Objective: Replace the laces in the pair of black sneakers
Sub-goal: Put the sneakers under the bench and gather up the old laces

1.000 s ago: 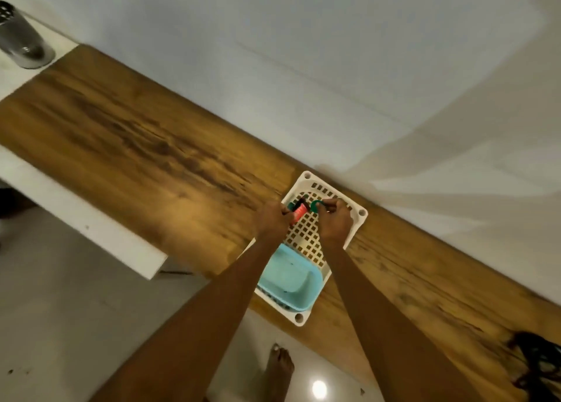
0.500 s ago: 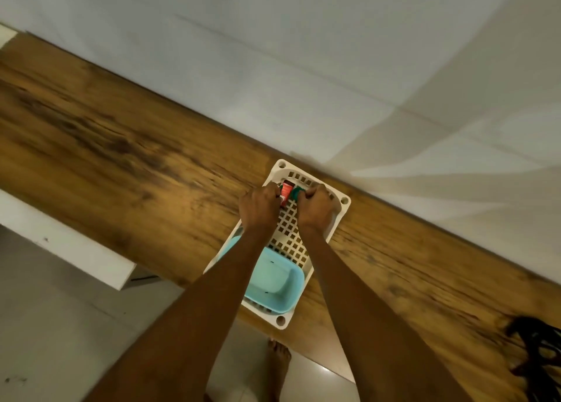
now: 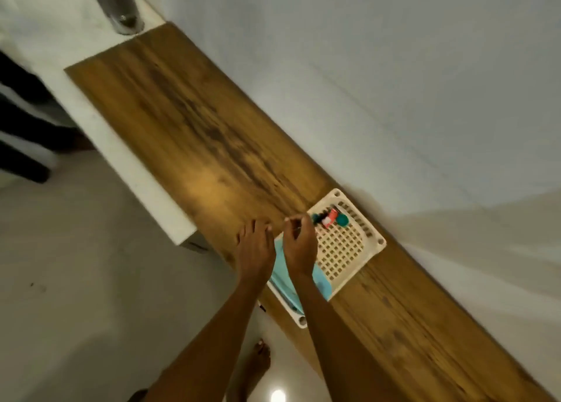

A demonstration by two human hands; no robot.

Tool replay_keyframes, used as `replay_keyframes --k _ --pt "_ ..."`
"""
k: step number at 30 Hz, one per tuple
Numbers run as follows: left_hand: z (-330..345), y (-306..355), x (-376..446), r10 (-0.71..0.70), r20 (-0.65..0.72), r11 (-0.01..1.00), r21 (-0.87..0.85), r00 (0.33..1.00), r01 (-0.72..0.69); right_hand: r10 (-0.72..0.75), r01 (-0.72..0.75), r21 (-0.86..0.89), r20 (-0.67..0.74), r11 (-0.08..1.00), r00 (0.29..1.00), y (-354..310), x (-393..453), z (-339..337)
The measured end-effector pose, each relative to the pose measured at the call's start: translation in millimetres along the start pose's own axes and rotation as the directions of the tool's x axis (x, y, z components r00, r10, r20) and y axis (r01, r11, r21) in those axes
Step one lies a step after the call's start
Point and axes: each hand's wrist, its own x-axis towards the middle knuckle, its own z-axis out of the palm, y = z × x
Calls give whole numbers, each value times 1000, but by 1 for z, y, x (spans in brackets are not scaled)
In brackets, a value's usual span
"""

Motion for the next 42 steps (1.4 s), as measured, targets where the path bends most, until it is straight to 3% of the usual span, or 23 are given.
replay_keyframes --k 4,6,7,9,11,18,22,28,36,42 --pt "-49 -83 -22 -286 -40 957 -59 958 283 -90 112 -71 257 991 962 -44 -65 67" --pt "-72 -138 -36 -407 -86 911 -110 909 397 -165 216 -101 368 971 915 -55 -100 112" --pt "-79 -159 -42 -451 -97 887 -157 887 434 -129 203 -121 449 972 884 -57 -114 130" --pt "-96 -212 -58 -552 -110 824 -223 827 520 -42 188 -178 611 966 790 -59 -150 177" --pt "-110 -265 -82 -646 -126 752 -273 753 600 -35 270 -218 714 938 699 -55 -189 222" --pt "-150 -420 -171 -883 -90 446 -464 461 765 20 538 -233 928 810 373 -53 -332 349" --pt "-151 -486 -214 -953 -75 282 -581 294 764 101 660 -220 972 718 214 -46 -405 402" --pt "-120 -580 -254 -999 -3 -25 -702 -38 712 167 836 -33 984 548 -70 -7 -475 485" --pt "-52 -741 -270 -967 -26 -124 -819 -252 561 260 902 341 876 263 -407 99 -534 656" --pt "-21 -843 -286 -951 -21 -144 -853 -309 502 225 803 591 794 -69 -565 149 -589 772"
